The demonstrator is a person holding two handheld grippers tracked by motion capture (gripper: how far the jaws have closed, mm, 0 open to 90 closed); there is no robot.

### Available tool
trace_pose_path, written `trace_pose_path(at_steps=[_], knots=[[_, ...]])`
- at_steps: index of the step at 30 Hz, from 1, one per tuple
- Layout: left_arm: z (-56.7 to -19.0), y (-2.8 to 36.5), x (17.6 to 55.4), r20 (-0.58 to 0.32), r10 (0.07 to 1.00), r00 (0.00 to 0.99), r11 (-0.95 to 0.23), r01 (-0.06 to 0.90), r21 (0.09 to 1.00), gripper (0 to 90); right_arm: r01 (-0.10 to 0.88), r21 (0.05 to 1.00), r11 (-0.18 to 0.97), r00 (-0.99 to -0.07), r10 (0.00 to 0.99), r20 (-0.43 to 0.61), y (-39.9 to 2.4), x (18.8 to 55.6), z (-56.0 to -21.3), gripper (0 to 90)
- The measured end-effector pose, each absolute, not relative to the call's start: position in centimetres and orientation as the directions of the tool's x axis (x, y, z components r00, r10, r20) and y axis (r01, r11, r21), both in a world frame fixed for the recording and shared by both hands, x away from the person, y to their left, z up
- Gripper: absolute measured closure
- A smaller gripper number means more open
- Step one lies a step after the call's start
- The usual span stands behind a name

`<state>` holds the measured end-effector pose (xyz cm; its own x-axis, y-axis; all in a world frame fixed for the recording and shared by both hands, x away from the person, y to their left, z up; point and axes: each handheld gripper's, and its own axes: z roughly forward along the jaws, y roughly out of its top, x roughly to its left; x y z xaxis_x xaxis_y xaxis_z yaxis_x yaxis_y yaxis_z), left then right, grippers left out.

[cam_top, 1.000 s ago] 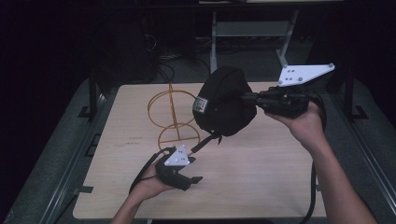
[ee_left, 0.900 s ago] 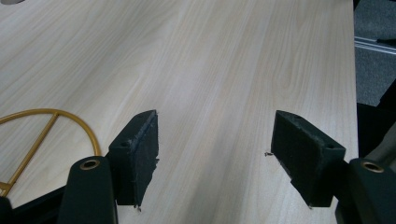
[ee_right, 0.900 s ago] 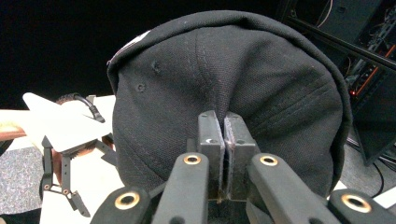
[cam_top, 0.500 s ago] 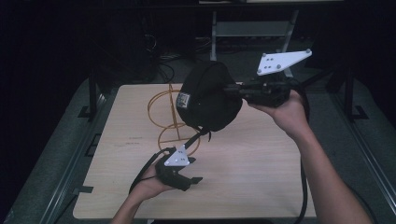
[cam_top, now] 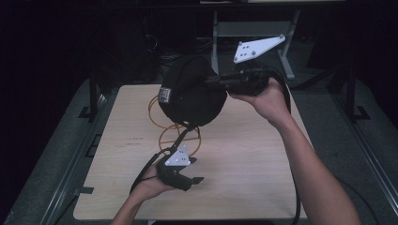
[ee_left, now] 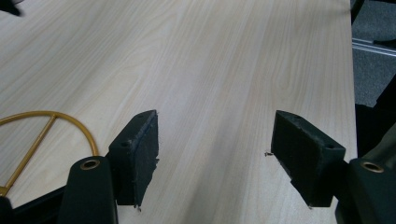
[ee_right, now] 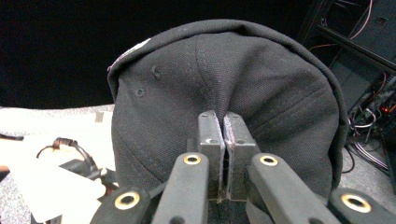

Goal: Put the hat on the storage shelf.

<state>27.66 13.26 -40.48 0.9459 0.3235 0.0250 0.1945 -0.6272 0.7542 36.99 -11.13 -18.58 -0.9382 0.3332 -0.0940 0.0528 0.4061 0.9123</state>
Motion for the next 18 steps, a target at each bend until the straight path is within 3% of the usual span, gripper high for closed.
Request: trace_pose_path(at_steps=[18], knots=[[-40.5, 13.4, 27.6, 0.032, 0.312, 0.95, -0.633, 0.183, 0.752, 32.2, 0.101, 0.902, 0.419, -0.944, 0.326, -0.046, -5.8, 40.9, -18.2, 87.6]])
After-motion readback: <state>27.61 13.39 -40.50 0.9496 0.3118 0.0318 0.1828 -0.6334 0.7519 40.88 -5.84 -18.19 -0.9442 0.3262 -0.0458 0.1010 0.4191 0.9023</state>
